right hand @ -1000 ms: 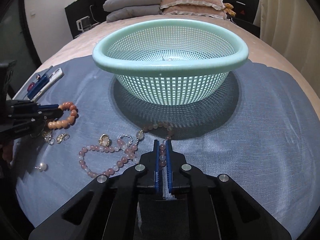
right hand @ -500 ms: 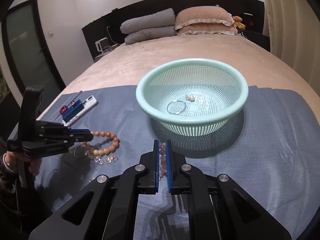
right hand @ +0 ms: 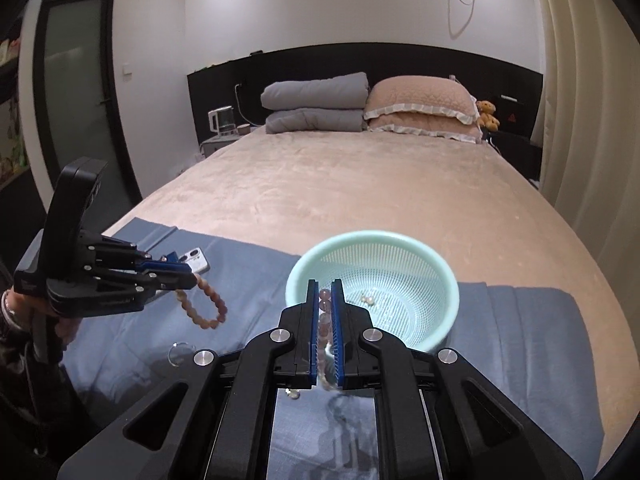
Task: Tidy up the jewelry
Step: 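Carry both bead strands over the green basket and open both tools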
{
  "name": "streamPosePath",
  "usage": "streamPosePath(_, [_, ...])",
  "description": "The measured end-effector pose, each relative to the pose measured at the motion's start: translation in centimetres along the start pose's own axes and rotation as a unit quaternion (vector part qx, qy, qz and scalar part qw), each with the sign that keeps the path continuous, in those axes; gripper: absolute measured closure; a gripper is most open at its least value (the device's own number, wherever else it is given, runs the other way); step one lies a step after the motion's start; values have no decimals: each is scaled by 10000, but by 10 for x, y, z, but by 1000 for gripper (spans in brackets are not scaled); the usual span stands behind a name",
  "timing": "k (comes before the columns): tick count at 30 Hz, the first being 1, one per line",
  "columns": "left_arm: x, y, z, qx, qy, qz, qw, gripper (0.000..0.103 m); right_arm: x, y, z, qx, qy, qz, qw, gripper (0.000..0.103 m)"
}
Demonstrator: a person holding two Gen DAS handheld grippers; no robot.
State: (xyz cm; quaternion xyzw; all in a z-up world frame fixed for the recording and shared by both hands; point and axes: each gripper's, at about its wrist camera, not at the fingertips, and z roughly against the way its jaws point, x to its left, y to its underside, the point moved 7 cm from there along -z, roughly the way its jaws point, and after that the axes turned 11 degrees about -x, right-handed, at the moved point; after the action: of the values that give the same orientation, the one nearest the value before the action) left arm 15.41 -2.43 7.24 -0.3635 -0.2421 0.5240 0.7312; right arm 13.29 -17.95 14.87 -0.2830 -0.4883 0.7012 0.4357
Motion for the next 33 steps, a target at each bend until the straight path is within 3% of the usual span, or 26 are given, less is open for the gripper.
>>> streamPosePath(8, [-26, -49, -3, -184, 236, -253, 9992, 91, -23, -47, 6, -349, 191, 103, 9992, 97])
streamPosePath(15, [-44, -72, -22, -158, 472, -455, 9977, 91, -35, -60, -11, -306, 204, 198, 9991, 97])
streamPosePath(24, [-60, -68, -80, 142, 814, -432, 9956, 91, -55, -16, -58, 196, 231, -10, 9995, 97])
streamPosePath(33, [-70, -29, -130, 626, 981, -439, 9922, 91, -74, 48, -94, 736, 231, -325, 9965, 97])
